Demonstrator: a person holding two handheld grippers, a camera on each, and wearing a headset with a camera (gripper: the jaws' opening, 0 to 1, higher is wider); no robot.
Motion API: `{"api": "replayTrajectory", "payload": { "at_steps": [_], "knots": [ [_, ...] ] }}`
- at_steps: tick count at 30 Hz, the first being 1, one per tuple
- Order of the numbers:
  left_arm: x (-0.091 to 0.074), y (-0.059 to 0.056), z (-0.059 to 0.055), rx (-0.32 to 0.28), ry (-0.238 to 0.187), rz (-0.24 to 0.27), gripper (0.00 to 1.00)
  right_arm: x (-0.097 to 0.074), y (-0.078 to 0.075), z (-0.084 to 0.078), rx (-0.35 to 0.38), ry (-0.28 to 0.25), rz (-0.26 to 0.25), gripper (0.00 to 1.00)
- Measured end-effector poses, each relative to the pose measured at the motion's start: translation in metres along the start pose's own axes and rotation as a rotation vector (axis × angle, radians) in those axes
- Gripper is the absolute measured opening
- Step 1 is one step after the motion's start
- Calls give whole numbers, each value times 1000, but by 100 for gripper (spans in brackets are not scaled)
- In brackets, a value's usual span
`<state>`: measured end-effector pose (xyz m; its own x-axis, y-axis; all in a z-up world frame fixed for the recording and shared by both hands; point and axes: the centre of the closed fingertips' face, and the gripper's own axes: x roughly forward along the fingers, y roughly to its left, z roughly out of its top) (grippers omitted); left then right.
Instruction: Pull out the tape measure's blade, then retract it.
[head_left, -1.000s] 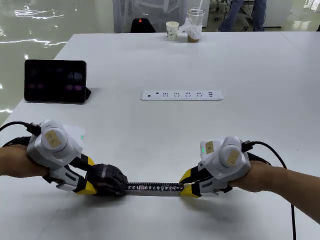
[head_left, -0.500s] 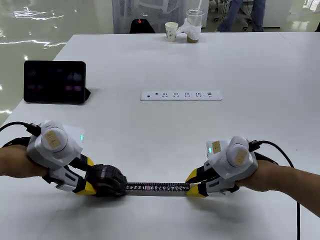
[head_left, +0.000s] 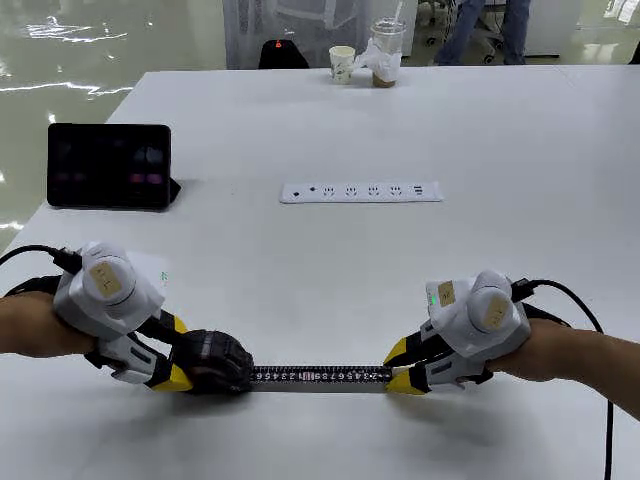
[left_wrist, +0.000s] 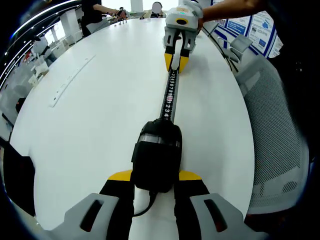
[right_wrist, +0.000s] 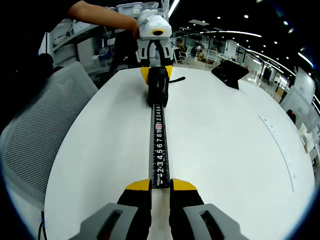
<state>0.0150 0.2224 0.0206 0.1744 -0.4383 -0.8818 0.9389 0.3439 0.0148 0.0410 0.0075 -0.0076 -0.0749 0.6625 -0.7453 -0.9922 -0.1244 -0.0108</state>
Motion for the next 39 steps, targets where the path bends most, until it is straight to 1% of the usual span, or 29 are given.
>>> {"api": "replayTrajectory", "payload": {
  "at_steps": [29, 39],
  "knots": [
    [0, -1, 1, -9, 2, 0, 24, -23, -3, -26, 4, 37, -7, 9],
    [1, 0, 1, -10, 5, 0, 24, -30, -3, -33, 8, 39, -10, 9]
  ]
}}
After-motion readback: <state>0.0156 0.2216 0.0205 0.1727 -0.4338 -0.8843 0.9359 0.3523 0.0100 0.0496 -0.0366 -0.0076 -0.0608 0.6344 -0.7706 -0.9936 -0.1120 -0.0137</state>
